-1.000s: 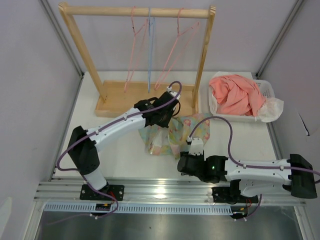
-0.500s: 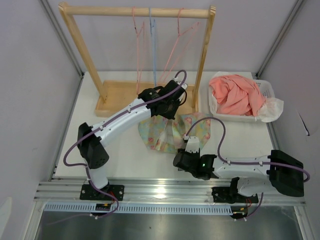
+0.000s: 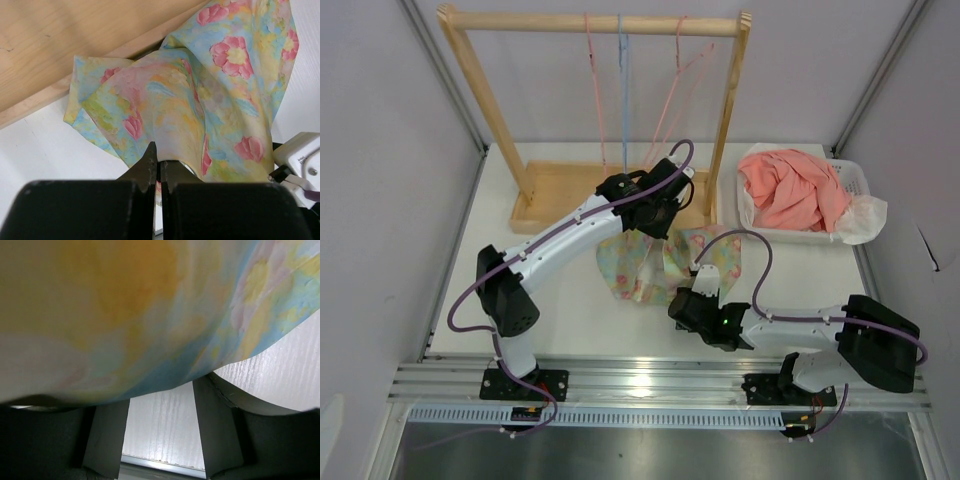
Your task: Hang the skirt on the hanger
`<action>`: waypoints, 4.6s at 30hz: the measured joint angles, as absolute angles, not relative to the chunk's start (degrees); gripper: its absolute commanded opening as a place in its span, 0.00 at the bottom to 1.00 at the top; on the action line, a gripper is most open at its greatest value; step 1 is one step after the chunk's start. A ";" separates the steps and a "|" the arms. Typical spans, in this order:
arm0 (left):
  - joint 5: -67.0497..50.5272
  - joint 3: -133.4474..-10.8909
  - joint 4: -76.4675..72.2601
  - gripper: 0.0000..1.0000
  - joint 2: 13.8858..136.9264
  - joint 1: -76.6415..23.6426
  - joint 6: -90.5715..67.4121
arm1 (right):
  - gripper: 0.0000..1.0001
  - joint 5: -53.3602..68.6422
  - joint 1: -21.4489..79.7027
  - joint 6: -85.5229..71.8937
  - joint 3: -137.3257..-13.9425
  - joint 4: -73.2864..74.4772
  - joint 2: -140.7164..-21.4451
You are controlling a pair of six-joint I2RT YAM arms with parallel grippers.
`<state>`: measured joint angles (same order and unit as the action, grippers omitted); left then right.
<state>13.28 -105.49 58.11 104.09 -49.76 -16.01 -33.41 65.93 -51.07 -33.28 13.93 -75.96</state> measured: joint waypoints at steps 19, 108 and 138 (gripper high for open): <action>14.11 -105.56 59.61 0.00 104.09 -49.76 -15.97 | 0.39 -41.95 65.73 -53.91 -30.20 7.77 -80.14; -5.87 -37.98 34.89 0.19 57.74 -13.96 -40.21 | 0.00 7.01 27.53 -36.36 -40.10 34.02 -58.43; -6.00 -50.57 32.27 0.67 49.91 -13.41 -30.28 | 0.68 -3.22 31.48 -37.52 -48.03 39.18 -56.18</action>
